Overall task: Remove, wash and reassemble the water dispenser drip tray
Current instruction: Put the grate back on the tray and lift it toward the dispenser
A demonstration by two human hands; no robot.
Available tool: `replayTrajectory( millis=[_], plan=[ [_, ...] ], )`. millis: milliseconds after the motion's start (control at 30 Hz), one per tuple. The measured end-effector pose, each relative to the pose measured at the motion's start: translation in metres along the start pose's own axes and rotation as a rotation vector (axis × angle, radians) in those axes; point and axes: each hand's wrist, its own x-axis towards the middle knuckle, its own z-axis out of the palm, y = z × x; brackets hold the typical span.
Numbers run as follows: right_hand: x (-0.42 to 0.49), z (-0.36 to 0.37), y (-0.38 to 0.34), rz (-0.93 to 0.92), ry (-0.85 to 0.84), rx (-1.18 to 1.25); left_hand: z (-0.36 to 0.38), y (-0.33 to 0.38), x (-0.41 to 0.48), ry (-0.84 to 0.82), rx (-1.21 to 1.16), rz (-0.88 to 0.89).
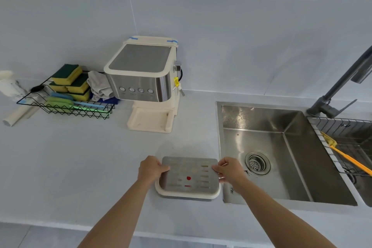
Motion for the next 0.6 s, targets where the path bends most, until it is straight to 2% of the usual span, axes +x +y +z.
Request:
replayTrajectory(
  millis=[433,600],
  plan=[
    [0.004,0.012,0.004,0.0,0.042,-0.27,0.008,-0.004,0.006,0.055,0.063,0.006],
    [0.006,0.014,0.002,-0.041,0.051,-0.441,0.011,-0.003,0.008,0.087,0.158,0.03]
  ],
)
